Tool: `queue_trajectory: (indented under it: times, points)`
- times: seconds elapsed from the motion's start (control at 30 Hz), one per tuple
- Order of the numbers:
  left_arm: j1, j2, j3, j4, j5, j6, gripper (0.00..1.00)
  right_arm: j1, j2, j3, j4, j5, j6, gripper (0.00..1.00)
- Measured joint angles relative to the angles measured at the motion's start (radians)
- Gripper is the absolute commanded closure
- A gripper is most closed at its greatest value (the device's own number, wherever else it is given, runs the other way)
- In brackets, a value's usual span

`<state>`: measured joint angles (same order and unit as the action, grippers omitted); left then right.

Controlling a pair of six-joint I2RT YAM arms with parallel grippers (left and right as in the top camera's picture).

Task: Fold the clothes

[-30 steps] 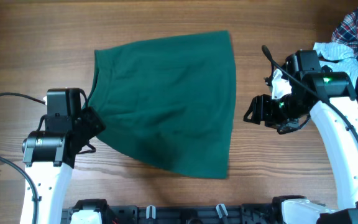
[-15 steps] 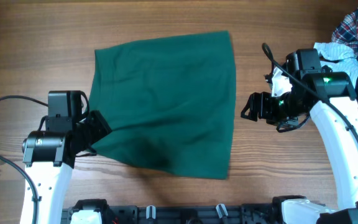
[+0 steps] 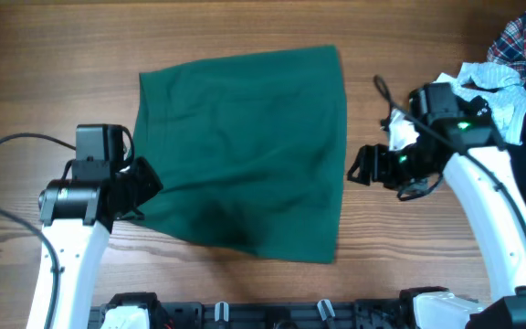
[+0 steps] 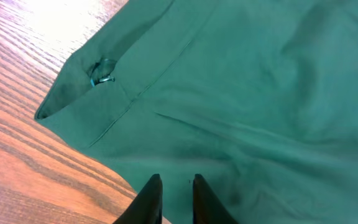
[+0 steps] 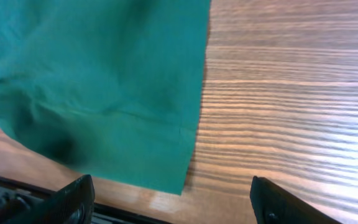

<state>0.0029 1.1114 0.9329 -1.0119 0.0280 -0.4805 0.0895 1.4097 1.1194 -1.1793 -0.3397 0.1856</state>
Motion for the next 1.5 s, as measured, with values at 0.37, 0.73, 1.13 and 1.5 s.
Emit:
queue_trajectory:
  times: [0.37,0.73,1.13,1.5]
  points:
    - [0.000,0.169,0.003,0.328,0.004,0.001,0.90,0.125,0.026,-0.101,0.562,-0.010,0.031,0.20]
    - [-0.030,0.507,0.011,0.871,0.009,0.008,0.82,0.127,0.335,-0.045,0.886,0.000,0.048,0.27]
    - [-0.036,0.715,0.011,1.146,-0.011,0.042,0.80,0.127,0.406,0.208,0.814,0.000,0.018,0.28]
    - [-0.036,0.730,0.011,1.205,-0.035,0.061,0.78,0.180,0.533,0.208,0.852,0.000,0.018,0.28]
